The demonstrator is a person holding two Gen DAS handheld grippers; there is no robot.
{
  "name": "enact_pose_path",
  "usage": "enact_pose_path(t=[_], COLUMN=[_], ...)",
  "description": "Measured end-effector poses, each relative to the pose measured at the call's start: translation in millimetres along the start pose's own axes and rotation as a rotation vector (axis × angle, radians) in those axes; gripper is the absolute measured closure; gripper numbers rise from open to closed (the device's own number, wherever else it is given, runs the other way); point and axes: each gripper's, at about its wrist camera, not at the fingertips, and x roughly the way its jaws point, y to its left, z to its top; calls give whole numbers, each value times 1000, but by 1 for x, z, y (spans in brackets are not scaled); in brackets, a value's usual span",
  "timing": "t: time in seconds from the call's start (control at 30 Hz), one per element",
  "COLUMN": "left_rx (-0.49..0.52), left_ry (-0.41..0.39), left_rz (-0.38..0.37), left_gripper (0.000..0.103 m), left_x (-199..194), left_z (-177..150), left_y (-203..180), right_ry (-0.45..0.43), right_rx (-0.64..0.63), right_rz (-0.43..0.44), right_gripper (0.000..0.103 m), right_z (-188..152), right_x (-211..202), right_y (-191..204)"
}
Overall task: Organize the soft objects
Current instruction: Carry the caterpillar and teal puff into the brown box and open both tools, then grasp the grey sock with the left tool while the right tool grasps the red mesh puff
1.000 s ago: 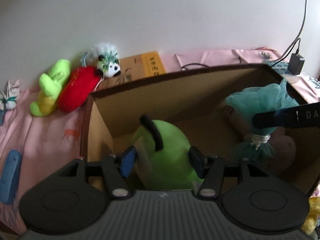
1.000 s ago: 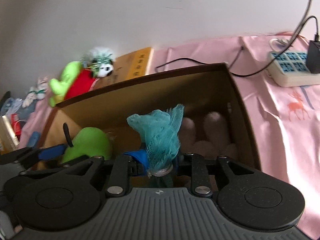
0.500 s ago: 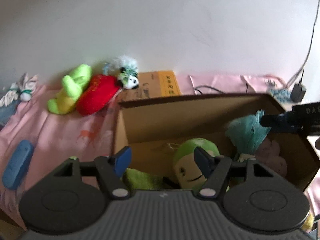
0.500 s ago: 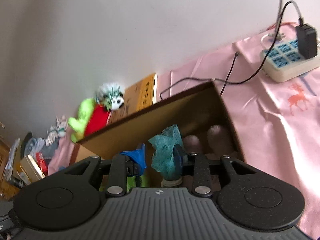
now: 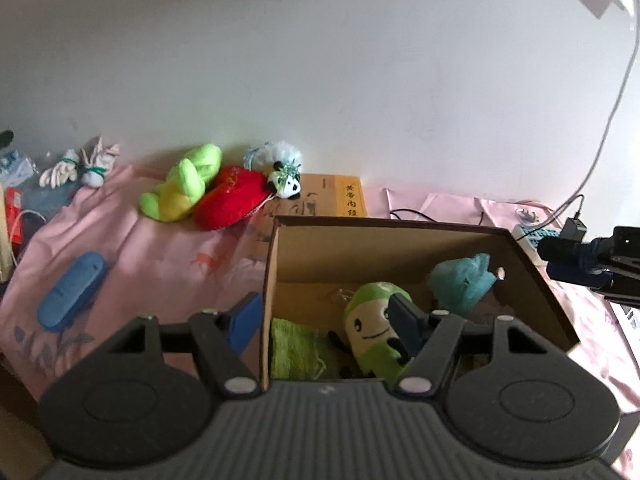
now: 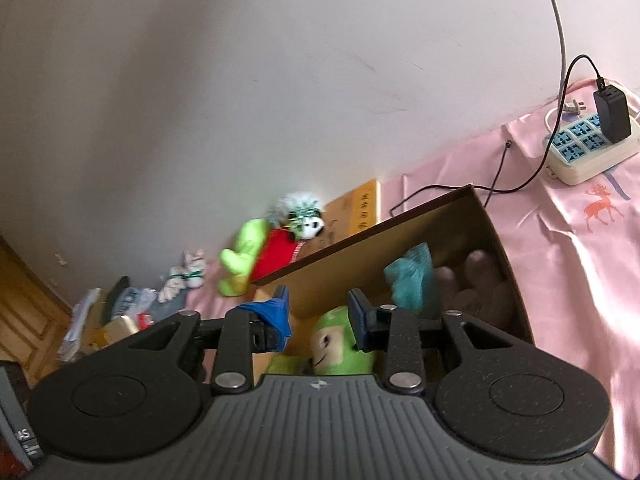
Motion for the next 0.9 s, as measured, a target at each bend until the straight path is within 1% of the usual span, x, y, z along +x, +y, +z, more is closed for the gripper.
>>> enact_pose_path(t=[0.17, 0.27, 0.33, 0.43, 0.6, 0.73, 0.9], left_rx=[39, 33, 27, 7, -33, -74, -114], left_ry=[-1, 6, 10, 10, 4, 19, 52], left_rz=[-11, -23, -18, -5, 56, 121, 200], left_gripper=[32, 32, 32, 32, 32, 31, 31], left_x=[-29, -43, -52, -66, -90, -107, -126], left_z=[-12, -20, -26, -34, -52, -70, -94], left_y=[-21, -33, -40, -47, -47, -40, -29], right_ry=[-18, -28, -22, 0, 49, 103, 177], right_rx=[0, -24, -48, -63, -95, -117, -104], right_rz=[41, 39, 32, 46, 86, 128, 170], right_gripper=[87, 86, 86, 86, 86, 86, 86], right_z=[-13, -21, -27, -38, -57, -73, -90], right_x=[-33, -52, -62, -74, -85, -88, -83], right_y=[-4, -7, -9, -14, -19, -20, -25])
